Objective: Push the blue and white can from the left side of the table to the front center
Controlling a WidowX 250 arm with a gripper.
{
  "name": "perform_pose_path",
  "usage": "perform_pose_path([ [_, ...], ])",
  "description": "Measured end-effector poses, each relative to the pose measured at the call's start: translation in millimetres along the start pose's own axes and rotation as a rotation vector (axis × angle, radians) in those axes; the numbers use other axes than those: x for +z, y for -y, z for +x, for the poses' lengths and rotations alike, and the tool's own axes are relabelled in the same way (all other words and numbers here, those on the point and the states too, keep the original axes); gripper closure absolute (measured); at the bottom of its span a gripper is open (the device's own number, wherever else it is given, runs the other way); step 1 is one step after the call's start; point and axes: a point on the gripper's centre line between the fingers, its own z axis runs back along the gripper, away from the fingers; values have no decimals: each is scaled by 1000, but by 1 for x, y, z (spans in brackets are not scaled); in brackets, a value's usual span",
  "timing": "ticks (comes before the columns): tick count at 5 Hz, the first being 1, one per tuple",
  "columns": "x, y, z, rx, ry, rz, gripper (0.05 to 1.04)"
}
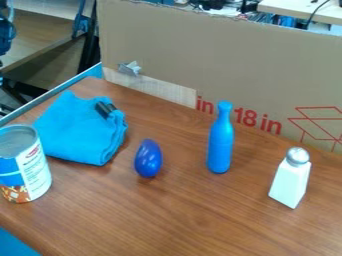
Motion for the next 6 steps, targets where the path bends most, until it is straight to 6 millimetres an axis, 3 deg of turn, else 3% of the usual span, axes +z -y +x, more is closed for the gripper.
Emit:
perform_pose_path([
  [1, -29, -8, -11, -15, 32, -18, 83],
  [3, -47, 13, -9, -55, 151, -49, 83],
  [4, -52, 32, -3, -66, 142, -63, 83],
  [6, -28, 109, 18, -138, 202, -90, 83],
])
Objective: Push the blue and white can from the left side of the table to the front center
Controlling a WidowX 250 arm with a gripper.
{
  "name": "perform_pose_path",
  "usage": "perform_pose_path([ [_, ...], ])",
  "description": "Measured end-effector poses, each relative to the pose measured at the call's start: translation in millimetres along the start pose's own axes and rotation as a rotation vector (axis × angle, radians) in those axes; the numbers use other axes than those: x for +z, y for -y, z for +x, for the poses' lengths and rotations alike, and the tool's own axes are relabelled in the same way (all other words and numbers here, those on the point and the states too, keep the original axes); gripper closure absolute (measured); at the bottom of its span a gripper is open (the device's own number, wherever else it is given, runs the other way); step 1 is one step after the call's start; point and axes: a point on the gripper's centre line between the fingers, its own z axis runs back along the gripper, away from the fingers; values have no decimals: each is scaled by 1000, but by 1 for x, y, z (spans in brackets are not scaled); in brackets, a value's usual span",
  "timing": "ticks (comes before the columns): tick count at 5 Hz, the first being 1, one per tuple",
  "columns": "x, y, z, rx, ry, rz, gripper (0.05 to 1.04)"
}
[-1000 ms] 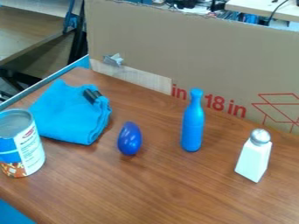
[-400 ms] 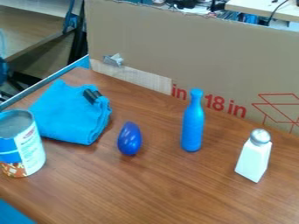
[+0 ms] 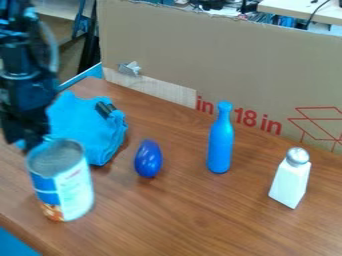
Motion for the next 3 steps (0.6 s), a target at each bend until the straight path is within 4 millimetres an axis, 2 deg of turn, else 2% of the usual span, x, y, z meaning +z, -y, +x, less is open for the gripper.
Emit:
perform_pose_path([
  [1, 10, 48, 19, -133, 39, -12, 83],
  [3, 14, 145, 22, -278, -9, -40, 83],
])
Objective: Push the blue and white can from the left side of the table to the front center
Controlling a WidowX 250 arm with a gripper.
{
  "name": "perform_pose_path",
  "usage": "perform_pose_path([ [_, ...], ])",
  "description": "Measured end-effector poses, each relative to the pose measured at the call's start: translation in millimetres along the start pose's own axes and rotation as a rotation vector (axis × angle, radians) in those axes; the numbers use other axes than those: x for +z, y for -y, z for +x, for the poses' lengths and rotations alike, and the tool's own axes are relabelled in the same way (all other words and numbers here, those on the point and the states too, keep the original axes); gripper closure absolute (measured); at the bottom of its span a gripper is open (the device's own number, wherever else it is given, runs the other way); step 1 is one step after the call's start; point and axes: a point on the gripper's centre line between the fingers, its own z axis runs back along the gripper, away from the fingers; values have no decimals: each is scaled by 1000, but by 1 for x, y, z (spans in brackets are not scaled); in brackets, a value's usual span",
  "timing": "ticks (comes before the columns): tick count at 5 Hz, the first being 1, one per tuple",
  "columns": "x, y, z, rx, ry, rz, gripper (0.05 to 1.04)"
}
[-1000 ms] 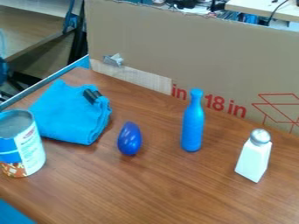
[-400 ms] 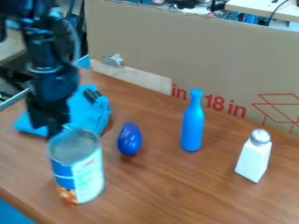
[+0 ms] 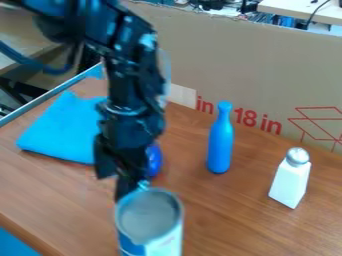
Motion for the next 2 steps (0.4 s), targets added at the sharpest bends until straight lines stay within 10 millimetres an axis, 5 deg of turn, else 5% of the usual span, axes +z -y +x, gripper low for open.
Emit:
perform_pose_path([
  [2, -6, 47, 13, -30, -10, -92, 83],
])
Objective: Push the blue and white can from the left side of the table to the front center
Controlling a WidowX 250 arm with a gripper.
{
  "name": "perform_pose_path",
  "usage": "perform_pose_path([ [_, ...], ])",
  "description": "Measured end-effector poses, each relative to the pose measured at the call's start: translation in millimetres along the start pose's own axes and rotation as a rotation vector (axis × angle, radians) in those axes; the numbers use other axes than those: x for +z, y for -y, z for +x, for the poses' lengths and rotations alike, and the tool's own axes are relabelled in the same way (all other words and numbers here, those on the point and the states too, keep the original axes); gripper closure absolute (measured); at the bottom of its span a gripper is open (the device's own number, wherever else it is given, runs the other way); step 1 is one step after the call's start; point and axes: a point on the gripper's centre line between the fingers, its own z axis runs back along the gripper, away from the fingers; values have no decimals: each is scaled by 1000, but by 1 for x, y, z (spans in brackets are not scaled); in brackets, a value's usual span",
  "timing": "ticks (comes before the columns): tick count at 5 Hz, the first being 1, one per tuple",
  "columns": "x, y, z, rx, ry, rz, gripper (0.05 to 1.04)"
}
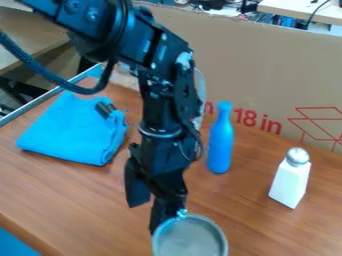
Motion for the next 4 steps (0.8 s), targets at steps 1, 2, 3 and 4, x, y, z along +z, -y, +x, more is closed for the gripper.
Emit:
perform_pose_path([
  [1, 9, 0, 4, 47, 5, -7, 83],
  [2, 36, -33, -2, 176, 60, 38, 83],
  [3, 67, -71, -19, 291, 116, 87, 83],
  [4, 86, -101, -34, 400, 153, 84, 83],
])
